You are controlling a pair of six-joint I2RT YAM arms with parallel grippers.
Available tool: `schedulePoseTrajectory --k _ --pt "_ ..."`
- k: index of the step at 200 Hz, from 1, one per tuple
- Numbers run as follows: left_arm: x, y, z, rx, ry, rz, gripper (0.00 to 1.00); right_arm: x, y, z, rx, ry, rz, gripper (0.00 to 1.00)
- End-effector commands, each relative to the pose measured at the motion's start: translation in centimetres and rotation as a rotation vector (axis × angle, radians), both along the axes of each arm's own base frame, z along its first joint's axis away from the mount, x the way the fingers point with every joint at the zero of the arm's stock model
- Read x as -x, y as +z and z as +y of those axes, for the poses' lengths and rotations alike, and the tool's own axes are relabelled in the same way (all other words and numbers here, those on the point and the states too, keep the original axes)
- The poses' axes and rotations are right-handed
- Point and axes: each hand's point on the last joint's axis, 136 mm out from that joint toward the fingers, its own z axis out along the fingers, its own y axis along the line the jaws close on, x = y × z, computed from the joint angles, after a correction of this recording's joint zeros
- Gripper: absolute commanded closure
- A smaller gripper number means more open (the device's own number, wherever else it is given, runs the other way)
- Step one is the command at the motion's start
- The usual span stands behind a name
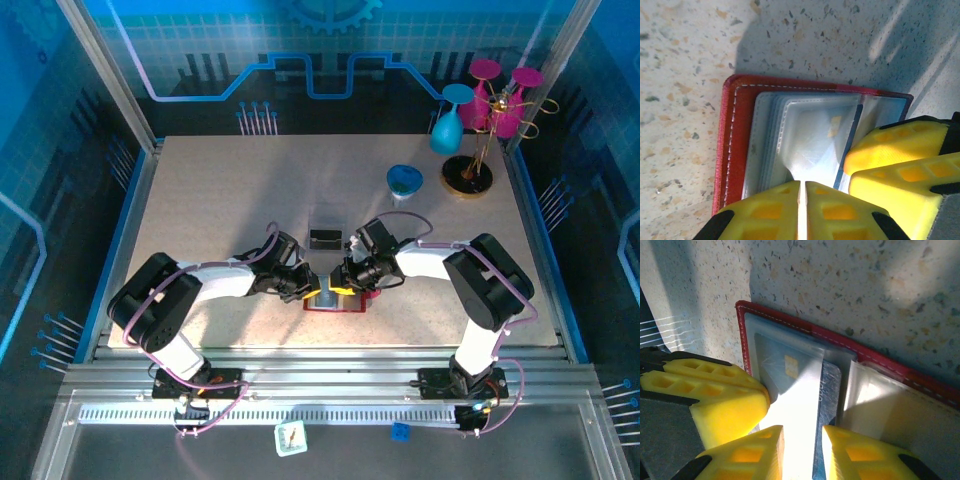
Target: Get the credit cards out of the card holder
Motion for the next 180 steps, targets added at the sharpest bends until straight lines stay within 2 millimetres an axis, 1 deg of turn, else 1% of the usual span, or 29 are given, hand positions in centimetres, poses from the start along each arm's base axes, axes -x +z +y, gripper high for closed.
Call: schedulePoseTrajectory --k 1,24,26,29,65,79,104,132,180 --pt "0.1 0.3 0.2 -0.013 -0.017 0.0 0.89 0.2 0.8 -0.1 0.027 0.015 -0.021 0.73" --pt "0.0 0.7 0.3 -0.02 -0.021 -0.01 0.88 0.4 1.2 -0.2 0.022 0.02 -0.02 0.73" --pt "0.0 0.8 0.4 -0.023 -0.02 -0.011 0.88 -0.2 1.9 0.2 0.01 0.02 -0.037 0.73" --pt "0.0 0.8 0.4 -0.027 -0.021 -0.012 0.88 -0.3 2.1 0.3 0.006 0.021 -0.042 0.73" --pt "-0.3 1.9 0.8 -0.07 -0.04 -0.039 0.88 -0.2 2.5 0.4 -0.001 0.025 -0.043 0.73" --pt "-0.3 2.0 0.9 -0.086 -0.053 -0.04 0.87 -0.3 2.6 0.3 0.0 0.023 -0.046 0.73" --pt "-0.2 1.7 1.0 -0.114 -0.068 -0.03 0.89 -0.4 2.6 0.1 0.007 0.017 -0.052 0.73" --pt "0.2 1.2 0.7 -0.134 -0.095 -0.017 0.91 -0.7 2.7 -0.2 0.009 0.006 -0.06 0.73" --pt "0.8 0.4 1.4 -0.242 -0.12 -0.017 0.92 -0.6 2.4 -0.6 0.01 0.001 -0.055 0.72"
